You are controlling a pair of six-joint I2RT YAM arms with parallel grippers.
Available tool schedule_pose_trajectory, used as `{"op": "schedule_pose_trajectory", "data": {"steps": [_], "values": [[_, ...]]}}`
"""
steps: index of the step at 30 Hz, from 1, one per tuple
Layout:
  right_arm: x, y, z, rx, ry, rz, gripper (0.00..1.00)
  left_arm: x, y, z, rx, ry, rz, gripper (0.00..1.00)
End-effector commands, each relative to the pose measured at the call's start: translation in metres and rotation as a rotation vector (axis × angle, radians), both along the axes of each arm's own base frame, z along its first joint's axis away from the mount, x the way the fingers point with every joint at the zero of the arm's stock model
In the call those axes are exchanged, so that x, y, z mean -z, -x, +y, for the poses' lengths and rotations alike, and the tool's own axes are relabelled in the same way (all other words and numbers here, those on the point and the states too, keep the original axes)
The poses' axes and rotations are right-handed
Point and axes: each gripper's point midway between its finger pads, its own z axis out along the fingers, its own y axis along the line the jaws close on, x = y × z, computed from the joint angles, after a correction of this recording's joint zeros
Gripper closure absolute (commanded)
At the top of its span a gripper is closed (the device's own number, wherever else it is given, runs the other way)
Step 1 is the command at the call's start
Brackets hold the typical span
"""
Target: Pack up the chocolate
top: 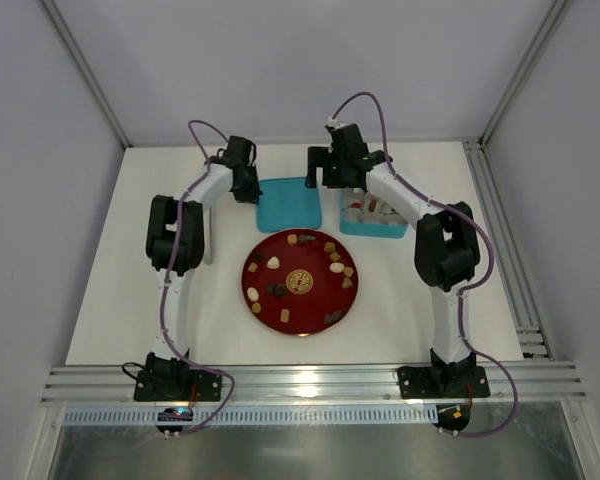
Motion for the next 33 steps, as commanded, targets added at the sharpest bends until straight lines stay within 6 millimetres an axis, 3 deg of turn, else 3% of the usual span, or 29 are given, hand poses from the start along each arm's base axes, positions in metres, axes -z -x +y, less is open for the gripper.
{"op": "schedule_pose_trajectory", "data": {"steps": [1, 13, 33], "values": [[-0.025, -0.012, 0.017, -0.057, -0.008, -0.052, 0.06, -0.009, -0.002, -0.008, 0.034, 0.025, -0.009, 1.0], [0.01, -0.016, 0.026, -0.068, 0.009, 0.023, 0.07, -0.051, -0.009, -0.007, 0.016, 0.167, -0.047, 1.0], [0.051, -0.013, 0.031, -0.044, 0.018, 0.121, 0.18, -0.084, -0.02, 0.0, -0.016, 0.326, -0.076, 1.0]]}}
